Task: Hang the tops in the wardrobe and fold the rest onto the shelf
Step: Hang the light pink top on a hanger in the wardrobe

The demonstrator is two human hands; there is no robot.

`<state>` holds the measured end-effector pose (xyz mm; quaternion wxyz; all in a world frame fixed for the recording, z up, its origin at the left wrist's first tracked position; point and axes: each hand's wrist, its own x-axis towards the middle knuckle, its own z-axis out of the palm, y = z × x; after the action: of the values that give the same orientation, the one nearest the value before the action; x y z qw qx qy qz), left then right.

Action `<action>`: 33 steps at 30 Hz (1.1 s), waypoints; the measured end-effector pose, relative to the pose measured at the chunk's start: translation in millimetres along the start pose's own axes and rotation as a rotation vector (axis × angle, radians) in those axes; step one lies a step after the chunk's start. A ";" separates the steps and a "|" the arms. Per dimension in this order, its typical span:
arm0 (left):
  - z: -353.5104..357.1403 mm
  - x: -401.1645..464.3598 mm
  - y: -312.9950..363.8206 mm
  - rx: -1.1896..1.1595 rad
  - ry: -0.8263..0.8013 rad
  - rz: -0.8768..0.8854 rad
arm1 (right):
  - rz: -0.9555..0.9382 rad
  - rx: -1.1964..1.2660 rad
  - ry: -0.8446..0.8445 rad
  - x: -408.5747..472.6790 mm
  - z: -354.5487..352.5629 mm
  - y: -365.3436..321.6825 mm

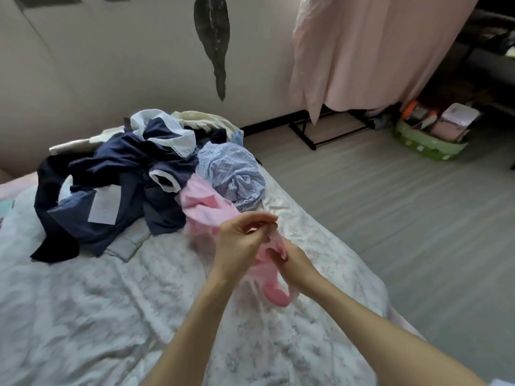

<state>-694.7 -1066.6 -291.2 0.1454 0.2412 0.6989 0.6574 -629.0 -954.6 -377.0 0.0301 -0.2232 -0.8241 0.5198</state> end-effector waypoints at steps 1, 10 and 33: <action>-3.1 3.0 2.9 0.020 -0.019 0.001 | 0.017 0.037 0.042 -5.0 -6.2 -0.8; 96.0 -63.0 98.4 0.571 -0.469 0.347 | -0.036 -0.165 0.296 -187.1 -177.8 -44.2; 350.2 -527.5 247.8 -0.038 -1.549 0.745 | 1.019 -0.298 1.361 -867.6 -167.7 18.2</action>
<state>-32.5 -1043.2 -138.8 0.3604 0.8331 0.2667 0.3239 204.0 -1152.9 -157.7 0.2507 -0.8301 -0.4857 0.1098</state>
